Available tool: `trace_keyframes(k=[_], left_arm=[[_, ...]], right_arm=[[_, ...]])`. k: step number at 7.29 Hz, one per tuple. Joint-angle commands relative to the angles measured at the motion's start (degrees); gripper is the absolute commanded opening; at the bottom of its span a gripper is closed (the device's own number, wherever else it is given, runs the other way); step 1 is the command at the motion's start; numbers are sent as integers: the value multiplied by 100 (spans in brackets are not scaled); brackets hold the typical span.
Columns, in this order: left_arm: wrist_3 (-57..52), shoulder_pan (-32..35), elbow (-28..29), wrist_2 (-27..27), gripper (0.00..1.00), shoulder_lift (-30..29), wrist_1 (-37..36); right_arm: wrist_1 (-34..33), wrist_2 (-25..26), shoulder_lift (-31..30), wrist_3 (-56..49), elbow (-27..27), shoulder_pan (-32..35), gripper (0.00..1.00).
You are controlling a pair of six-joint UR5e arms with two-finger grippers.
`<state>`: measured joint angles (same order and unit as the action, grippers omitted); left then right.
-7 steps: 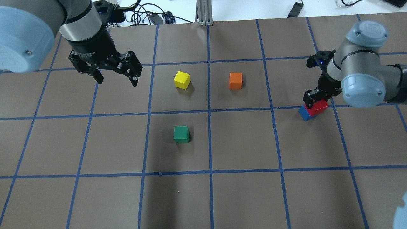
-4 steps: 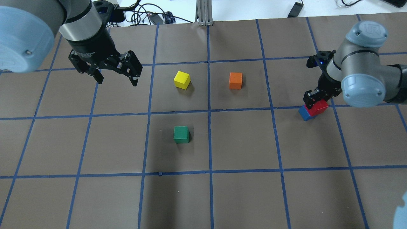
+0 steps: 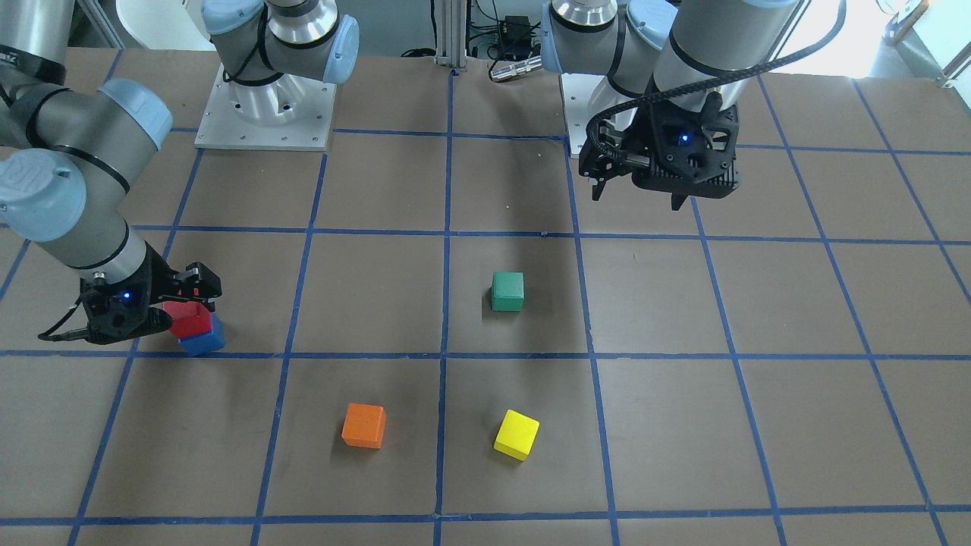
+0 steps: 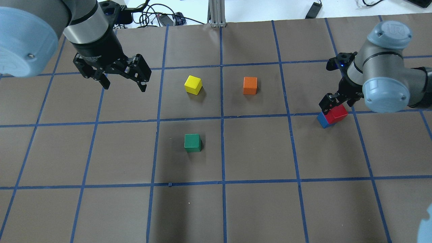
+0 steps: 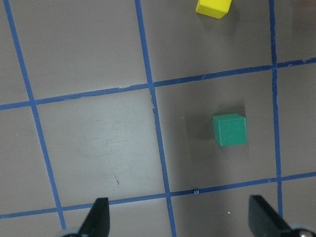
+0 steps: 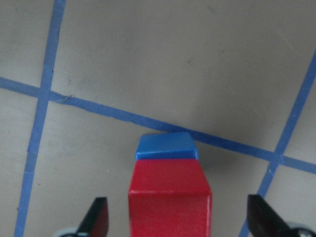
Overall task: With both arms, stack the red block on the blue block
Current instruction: 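Lower the red cube onto the blue cube with the right gripper, then open the right gripper and lift it away from the stack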
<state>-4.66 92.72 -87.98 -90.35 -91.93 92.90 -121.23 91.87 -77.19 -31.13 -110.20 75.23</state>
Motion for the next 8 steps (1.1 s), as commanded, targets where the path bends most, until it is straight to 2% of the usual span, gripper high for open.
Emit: trace_keyframes(k=[1,3,5,6,8], left_arm=[[0,0,1,0,100,0,0],[0,0,1,-9,100,0,0],[0,0,1,-9,100,0,0],[0,0,1,0,100,8,0],[0,0,1,-9,100,8,0]], right_arm=[[579,200,-601,10,129,36,100],[1439,165,-1059,297,374,71,100],[2477,147,-1123,1219,1136,569,100],[2516,147,-1079,1641,1410,902,100],[2473,130,-1070,2248,1483,1160,100]])
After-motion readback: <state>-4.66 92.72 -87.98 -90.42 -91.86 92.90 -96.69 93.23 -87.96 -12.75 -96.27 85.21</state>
